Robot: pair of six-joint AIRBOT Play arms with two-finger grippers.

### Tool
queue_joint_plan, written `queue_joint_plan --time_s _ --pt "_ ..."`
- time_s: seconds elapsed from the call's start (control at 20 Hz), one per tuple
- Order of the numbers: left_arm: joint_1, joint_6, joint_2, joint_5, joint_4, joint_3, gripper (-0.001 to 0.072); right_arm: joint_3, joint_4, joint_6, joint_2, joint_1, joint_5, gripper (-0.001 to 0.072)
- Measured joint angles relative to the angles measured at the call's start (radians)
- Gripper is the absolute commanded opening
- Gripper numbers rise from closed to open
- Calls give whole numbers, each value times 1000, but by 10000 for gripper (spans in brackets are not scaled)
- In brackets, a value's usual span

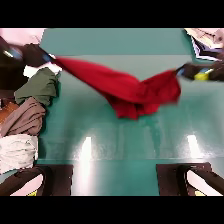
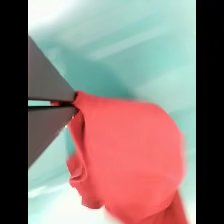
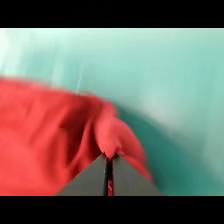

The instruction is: Fold the shirts.

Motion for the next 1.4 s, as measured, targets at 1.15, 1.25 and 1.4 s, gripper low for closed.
queue_joint_plan --time_s 1.15,1.25,1.4 --pt "33 -48 175 6 118 278 21 812 -2 229 -20 -476 422 13" --pt "32 -54 96 -34 126 169 21 722 -50 253 -89 -430 504 13" --pt "33 -56 -53 -49 131 34 21 593 -174 270 -196 -317 552 12"
